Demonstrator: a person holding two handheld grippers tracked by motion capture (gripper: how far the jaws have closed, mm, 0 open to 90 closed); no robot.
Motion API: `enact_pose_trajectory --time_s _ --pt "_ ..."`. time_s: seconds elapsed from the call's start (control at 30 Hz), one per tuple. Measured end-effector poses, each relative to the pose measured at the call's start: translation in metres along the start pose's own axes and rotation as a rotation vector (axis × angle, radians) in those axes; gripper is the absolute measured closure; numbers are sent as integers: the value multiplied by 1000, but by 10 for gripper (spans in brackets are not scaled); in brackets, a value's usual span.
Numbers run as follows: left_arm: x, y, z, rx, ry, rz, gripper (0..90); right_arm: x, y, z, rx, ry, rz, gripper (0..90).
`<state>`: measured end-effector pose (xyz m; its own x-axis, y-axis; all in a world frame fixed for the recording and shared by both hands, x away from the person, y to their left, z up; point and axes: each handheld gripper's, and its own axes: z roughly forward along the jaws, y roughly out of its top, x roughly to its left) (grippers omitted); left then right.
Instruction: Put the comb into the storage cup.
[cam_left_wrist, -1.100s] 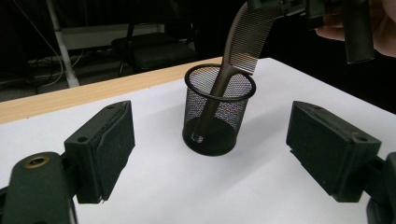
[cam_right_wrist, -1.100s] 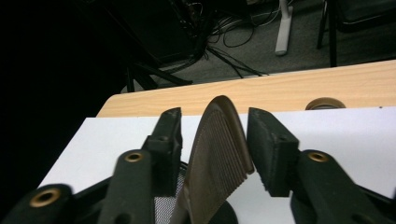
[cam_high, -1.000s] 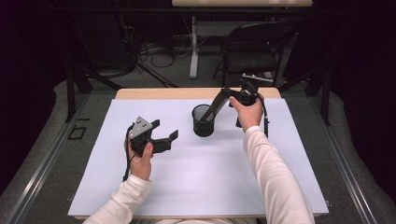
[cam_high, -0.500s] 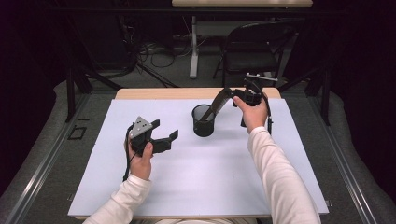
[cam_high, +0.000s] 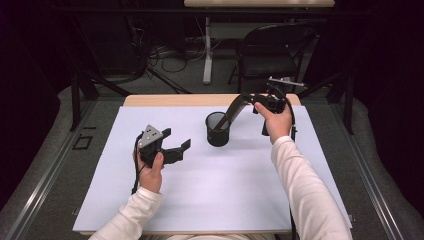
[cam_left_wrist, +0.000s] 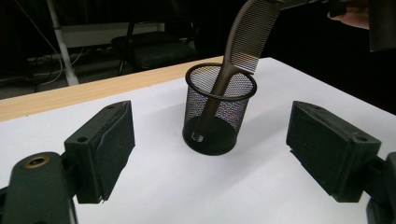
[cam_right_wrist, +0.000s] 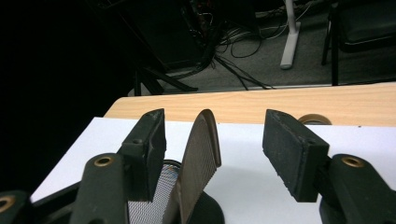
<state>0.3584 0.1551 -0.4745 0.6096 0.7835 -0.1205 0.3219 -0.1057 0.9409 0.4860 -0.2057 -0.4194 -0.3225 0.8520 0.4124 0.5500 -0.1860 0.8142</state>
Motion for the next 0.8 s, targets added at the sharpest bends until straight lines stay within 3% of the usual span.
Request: enact_pose_trajectory --time_s 0.33,0.6,0.8 --pt "2 1 -3 -6 -5 -10 160 3 3 -9 -16 -19 -46 366" --pt "5 2 -5 -8 -6 -16 159 10 5 -22 -32 -7 -123 323" --pt "6 4 -7 -8 -9 -19 160 21 2 -34 -21 -52 -211 229"
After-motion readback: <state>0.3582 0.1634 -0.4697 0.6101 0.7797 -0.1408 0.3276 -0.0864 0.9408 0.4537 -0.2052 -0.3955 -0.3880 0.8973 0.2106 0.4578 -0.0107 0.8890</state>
